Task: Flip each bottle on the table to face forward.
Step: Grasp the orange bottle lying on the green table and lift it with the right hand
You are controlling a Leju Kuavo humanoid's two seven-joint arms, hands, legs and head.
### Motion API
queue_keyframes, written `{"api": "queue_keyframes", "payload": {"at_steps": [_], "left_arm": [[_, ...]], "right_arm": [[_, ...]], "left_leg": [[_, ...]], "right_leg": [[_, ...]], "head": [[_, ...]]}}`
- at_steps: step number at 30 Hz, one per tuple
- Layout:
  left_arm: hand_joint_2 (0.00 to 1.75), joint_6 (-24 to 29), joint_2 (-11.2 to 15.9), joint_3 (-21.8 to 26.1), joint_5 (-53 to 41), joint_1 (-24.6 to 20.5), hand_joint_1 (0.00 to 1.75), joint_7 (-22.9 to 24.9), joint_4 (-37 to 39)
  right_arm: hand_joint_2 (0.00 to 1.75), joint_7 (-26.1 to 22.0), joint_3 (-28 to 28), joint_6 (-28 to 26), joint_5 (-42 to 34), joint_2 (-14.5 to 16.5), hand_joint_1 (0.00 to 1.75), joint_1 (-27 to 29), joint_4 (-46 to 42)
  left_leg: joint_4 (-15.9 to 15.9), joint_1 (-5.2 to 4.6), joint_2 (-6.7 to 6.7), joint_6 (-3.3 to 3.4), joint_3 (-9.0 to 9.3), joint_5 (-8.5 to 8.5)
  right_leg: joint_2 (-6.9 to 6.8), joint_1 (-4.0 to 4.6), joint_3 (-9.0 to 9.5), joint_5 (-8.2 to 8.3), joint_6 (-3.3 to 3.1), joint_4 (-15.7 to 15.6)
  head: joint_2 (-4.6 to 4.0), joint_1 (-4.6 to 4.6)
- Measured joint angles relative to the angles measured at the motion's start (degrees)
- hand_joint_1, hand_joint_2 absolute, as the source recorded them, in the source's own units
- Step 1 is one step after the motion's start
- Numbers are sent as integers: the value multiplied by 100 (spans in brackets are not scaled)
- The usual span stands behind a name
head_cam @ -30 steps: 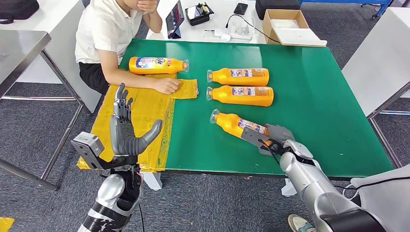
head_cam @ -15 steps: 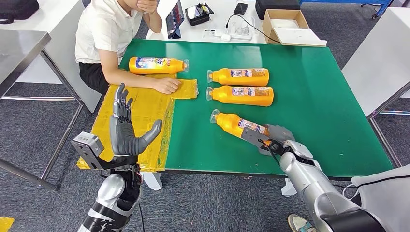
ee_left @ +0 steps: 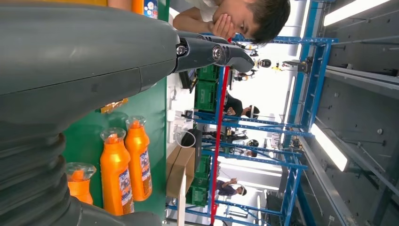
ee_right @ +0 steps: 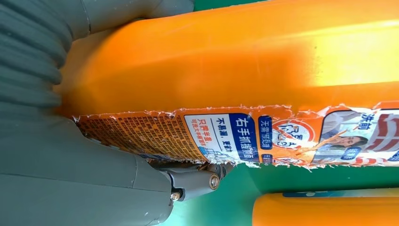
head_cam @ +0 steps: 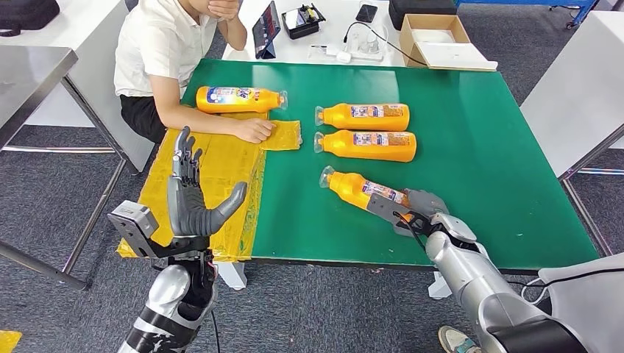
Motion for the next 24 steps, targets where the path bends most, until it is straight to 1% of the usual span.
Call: {"api": "queue_keyframes", "payload": {"at_steps": [5,7,8,10,11,12,13,15,18,21,24], "left_arm": [[175,-3,0,-2,2,0,0,1,0],[175,-166,2,-7,162,8,0,155,2],[175,-403,5,-22,393,35,0,357,16],[175,-1166,19,-129,1094,194,0,813,145],[175,-1502,24,-221,1378,310,0,913,252],[175,-1725,28,-322,1565,422,0,913,362],[175,-1813,31,-408,1642,504,0,862,453],[175,-1841,44,-507,1731,585,0,830,564],[175,-1840,87,-574,1782,641,0,904,653],[175,-1844,109,-610,1804,653,0,959,706],[175,-1854,122,-631,1815,660,0,976,733]], "right_arm": [[175,-3,-2,0,-3,0,175,2,0],[175,-154,-23,5,-163,24,175,46,-25],[175,-394,-76,8,-438,67,175,154,-138],[175,-1294,-239,-58,-1633,250,175,706,-910],[175,-1745,-280,-133,-2345,367,175,1063,-1466],[175,-2056,-273,-224,-2965,479,175,1394,-2015],[175,-2159,-226,-310,-3361,562,175,1625,-2436],[175,-2095,-156,-447,-3728,632,175,1890,-2995],[175,-2076,-120,-521,-3880,608,175,2099,-3454],[175,-2121,-71,-523,-3905,599,175,2219,-3691],[175,-2144,-13,-521,-3897,597,175,2284,-3795]], "left_leg": [[0,0,0,0,0,0],[0,2,-1,0,1,0],[-1,6,-3,-2,3,-2],[-2,14,-3,-8,2,-8],[-2,15,0,-11,-9,-11],[-1,14,3,-13,-25,-11],[0,14,-1,-13,-42,-9],[0,17,-30,-14,-65,-2],[-1,16,-39,-12,-79,2],[-1,10,-21,-11,-79,1],[-1,7,-31,-10,-79,2]], "right_leg": [[0,0,0,0,0,0],[0,2,5,0,0,0],[-1,6,12,-1,-1,0],[2,14,12,-2,-1,-1],[5,15,-4,-3,-2,1],[8,15,-26,-3,-2,3],[5,15,-46,-5,-3,5],[-21,16,-60,-11,-7,6],[-35,15,-62,-10,-10,7],[-20,8,-67,-6,-8,6],[-24,6,-66,-6,-7,5]], "head": [[0,0],[0,1],[0,3],[0,11],[0,5],[0,-4],[0,-13],[0,-19],[0,-13],[0,-15],[0,-15]]}}
